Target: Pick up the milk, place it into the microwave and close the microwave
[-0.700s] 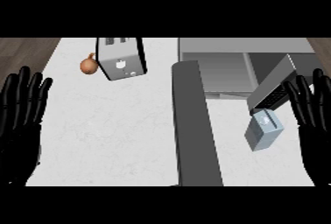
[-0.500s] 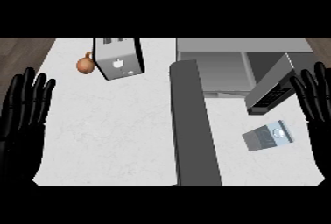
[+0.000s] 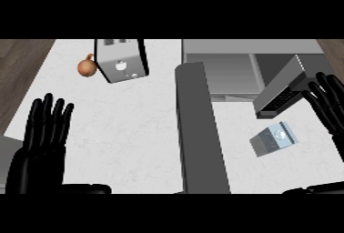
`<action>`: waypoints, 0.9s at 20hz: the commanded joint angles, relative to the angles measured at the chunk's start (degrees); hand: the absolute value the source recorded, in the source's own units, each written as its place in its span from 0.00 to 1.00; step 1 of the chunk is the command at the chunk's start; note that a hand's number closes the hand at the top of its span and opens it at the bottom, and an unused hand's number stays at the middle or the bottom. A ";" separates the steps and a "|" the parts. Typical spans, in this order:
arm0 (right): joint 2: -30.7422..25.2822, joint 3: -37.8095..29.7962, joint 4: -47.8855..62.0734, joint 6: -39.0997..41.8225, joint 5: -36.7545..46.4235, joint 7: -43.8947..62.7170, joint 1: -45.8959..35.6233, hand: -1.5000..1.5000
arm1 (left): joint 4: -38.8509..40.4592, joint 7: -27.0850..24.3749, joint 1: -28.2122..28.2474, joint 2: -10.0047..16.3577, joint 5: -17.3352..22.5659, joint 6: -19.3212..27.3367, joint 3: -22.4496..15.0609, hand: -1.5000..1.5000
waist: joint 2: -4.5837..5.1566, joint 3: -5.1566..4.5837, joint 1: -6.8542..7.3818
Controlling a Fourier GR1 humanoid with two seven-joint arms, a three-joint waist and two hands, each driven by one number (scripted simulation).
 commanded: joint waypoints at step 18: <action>4.56 -4.18 22.28 6.16 5.57 -14.78 2.11 0.00 | -6.00 -13.43 22.63 -0.56 -3.29 0.21 -14.10 0.00 | 0.09 0.07 0.70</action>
